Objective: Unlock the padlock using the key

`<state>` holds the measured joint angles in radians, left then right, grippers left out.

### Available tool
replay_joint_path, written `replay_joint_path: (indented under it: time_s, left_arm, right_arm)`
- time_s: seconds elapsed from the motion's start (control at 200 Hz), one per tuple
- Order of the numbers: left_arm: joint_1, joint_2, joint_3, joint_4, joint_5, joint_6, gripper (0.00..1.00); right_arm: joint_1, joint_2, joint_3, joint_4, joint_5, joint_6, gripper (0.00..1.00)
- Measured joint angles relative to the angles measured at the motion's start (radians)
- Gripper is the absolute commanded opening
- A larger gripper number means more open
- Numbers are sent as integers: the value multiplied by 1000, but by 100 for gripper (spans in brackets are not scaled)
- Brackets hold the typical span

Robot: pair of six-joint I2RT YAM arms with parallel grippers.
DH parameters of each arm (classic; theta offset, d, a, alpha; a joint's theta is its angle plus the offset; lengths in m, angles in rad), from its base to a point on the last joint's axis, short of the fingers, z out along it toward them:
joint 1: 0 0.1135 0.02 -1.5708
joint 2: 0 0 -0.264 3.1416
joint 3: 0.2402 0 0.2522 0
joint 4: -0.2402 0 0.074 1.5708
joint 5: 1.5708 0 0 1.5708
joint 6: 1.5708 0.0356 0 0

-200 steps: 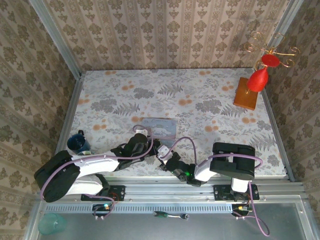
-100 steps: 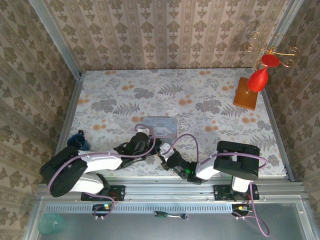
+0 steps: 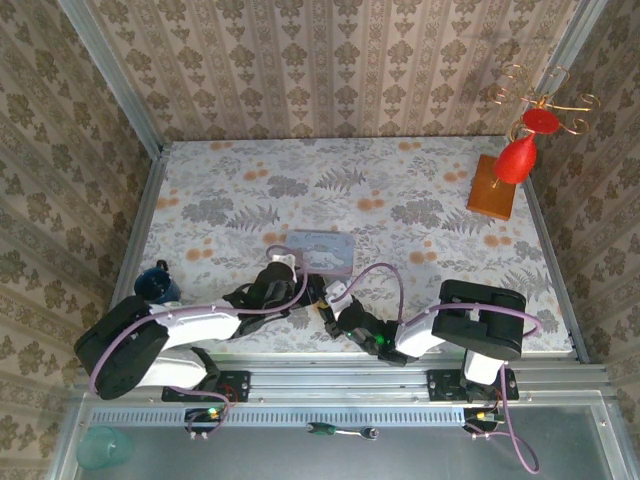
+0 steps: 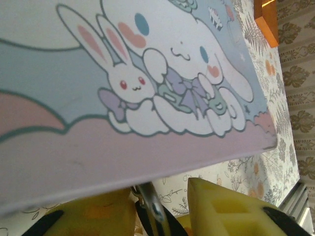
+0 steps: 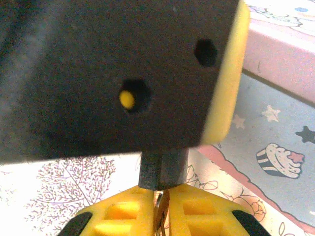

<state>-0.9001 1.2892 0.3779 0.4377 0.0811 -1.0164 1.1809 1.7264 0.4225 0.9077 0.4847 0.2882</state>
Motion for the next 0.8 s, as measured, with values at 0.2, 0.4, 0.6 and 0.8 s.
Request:
replay_joint_path:
  time_s: [0.2, 0.4, 0.6, 0.8]
  left_arm:
    - [26, -55, -15, -21, -14, 9, 43]
    - [39, -124, -34, -67, -45, 23, 47]
    - [70, -224, -38, -158, -73, 53, 49]
    - [144, -359, -39, -278, -85, 112, 51]
  right_arm:
    - [0, 2, 0, -15, -3, 10, 15]
    - [-2, 3, 2, -55, -8, 33, 19]
    - [-16, 3, 17, -97, -12, 60, 27]
    - [-40, 3, 17, -108, -44, 82, 35]
